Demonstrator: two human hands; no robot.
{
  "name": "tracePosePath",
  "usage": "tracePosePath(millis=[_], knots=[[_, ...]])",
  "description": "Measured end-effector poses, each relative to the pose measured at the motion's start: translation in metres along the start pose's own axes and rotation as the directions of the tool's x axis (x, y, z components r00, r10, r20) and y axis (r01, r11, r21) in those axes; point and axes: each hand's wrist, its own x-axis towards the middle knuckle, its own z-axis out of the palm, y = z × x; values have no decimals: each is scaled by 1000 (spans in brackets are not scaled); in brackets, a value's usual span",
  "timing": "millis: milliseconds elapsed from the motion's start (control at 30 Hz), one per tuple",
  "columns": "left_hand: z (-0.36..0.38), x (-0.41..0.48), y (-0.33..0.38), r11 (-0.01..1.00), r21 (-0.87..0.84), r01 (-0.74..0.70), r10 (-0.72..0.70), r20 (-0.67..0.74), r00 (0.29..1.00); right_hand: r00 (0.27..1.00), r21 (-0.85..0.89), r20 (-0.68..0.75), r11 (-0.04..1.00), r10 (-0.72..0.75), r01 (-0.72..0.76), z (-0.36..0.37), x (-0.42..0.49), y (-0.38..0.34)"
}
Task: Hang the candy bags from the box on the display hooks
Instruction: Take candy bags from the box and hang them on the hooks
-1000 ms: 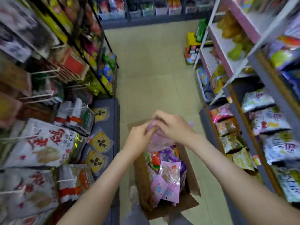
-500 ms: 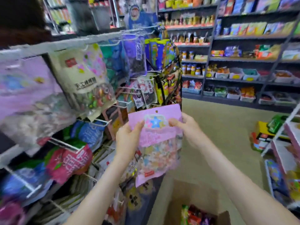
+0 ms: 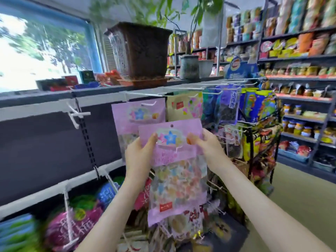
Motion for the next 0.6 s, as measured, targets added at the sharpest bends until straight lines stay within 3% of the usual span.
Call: tracePosePath(millis=[267,600], knots=[[-42,22,16,999,-43,-3,-5,-168,986,988,-36,152,999,-27,32,58,40,-19],[-31,43,32,996,18,-89,91,-136,987,993,81,66,992,-101,96,58,61,-25]])
